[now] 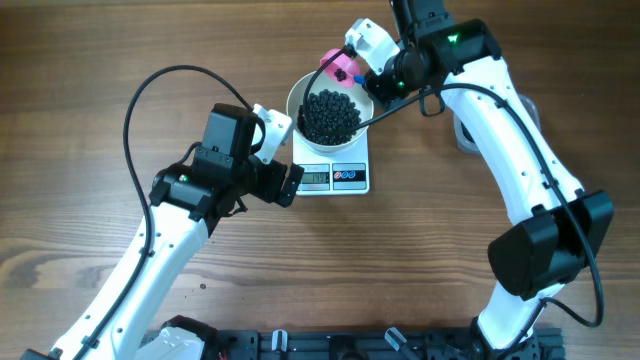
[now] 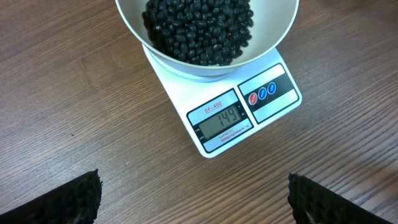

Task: Scoop item into bowl and weigh 150g on scale
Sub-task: 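Tip the scoop over the bowl to pour beans in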

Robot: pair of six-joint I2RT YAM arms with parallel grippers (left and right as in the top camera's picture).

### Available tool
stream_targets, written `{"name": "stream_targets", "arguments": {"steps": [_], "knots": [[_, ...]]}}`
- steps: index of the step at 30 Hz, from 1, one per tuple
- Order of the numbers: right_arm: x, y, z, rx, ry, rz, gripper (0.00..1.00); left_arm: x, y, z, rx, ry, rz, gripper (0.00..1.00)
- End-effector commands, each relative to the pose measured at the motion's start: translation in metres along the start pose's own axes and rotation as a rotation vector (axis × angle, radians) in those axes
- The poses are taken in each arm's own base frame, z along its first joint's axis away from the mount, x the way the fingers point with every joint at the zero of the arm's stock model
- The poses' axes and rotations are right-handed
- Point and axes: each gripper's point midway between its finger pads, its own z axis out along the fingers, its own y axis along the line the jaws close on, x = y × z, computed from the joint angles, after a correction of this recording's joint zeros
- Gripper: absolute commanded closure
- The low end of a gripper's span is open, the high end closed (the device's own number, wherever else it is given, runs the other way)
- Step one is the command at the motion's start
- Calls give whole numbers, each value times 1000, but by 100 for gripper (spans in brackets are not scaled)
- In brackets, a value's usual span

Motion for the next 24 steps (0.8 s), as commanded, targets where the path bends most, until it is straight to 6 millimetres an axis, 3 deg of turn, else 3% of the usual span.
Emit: {"name": "stream_targets", "arguments": {"steps": [1, 24], "knots": [[-6, -3, 0, 14, -10, -5, 96, 1, 3, -2, -10, -5, 8, 0], [-1, -9, -1, 48, 17, -71, 96, 1, 3, -2, -10, -5, 8, 0]]}}
